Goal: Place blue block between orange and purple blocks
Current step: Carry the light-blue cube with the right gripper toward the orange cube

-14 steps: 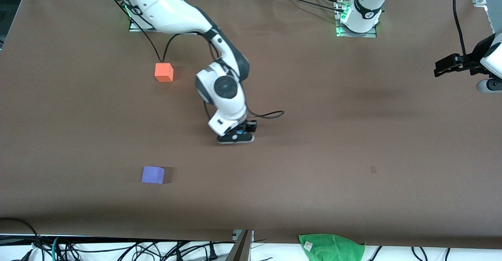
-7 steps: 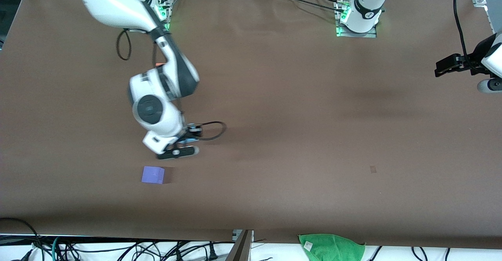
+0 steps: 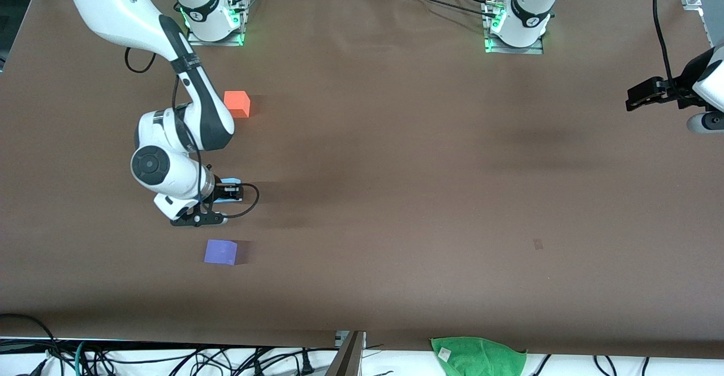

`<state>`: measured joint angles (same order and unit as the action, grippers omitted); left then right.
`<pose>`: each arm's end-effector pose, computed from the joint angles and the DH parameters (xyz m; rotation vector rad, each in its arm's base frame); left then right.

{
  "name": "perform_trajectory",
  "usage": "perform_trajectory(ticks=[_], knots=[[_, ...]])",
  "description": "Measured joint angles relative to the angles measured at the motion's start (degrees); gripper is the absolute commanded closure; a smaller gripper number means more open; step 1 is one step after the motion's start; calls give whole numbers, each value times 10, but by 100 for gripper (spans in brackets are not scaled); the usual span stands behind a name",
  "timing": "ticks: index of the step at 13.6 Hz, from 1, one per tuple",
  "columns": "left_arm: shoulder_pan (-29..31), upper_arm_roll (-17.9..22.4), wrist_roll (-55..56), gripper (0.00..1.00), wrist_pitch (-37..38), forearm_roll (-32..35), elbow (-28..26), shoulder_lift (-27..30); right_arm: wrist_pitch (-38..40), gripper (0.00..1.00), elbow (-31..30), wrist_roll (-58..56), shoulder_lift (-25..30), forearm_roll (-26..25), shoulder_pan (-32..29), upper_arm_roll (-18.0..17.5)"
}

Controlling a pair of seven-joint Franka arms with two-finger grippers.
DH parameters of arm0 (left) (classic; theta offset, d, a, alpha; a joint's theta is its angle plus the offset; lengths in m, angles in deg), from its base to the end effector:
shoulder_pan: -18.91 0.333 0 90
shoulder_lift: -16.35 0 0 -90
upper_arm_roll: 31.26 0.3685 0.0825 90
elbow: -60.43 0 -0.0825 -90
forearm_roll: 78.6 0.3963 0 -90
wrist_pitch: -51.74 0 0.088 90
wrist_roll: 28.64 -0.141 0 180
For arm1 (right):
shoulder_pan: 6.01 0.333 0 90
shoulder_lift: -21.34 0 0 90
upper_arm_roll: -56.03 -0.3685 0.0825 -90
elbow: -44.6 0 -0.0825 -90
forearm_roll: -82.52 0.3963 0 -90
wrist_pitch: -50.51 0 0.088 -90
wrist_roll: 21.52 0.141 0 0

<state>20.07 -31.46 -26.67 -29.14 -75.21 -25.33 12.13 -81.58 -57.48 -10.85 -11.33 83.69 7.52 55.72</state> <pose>0.5700 0.0187 0.6242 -3.0706 -0.0858 0.2436 0.6691 0.1655 0.2333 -3.1325 -0.0634 0.0770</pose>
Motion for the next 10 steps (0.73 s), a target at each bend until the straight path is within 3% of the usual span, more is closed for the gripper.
perform_trajectory(ticks=[3, 10], knots=[[0, 0, 0, 0, 0, 0, 4, -2, -49, 75, -52, 31, 7, 0, 1, -3], [0, 0, 0, 0, 0, 0, 6, -7, -60, 71, -77, 69, 19, 0, 1, -3]])
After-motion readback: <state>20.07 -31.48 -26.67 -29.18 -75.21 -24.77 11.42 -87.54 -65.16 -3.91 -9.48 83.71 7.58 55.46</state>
